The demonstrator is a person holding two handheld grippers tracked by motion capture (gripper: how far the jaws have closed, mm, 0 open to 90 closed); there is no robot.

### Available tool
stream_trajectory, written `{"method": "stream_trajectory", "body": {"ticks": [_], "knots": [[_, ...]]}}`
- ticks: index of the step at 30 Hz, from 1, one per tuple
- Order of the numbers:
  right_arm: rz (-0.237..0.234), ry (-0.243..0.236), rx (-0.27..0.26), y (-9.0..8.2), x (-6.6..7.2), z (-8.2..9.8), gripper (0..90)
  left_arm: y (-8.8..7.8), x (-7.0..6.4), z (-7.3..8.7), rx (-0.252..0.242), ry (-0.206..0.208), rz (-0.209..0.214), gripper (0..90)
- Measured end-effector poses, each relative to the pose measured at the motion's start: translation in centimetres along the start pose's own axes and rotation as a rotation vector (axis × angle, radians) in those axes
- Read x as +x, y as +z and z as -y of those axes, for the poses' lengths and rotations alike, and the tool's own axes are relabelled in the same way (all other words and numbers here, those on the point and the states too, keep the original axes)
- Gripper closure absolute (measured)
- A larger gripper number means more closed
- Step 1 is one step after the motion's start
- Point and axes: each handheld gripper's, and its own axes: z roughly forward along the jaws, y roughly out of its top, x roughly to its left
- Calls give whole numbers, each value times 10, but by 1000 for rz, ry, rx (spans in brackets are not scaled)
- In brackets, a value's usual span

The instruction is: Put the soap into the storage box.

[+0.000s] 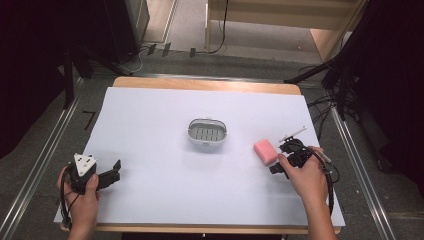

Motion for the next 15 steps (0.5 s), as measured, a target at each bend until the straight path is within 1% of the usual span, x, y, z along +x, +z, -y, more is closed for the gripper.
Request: {"method": "stream_trajectory", "body": {"ticks": [6, 9, 10, 13, 15], "knots": [[-21, -20, -3, 4, 7, -13, 10, 0, 0, 0, 0, 0, 1, 90], [-23, -16, -2, 6, 10, -19, 10, 0, 0, 0, 0, 0, 0, 90], [-31, -23, -5, 7, 11, -21, 10, 0, 0, 0, 0, 0, 1, 89], [-37, -24, -6, 8, 13, -25, 11, 0, 0, 0, 1, 0, 1, 90], [-52, -25, -7, 9, 15, -31, 15, 0, 0, 0, 1, -1, 1, 90]]}}
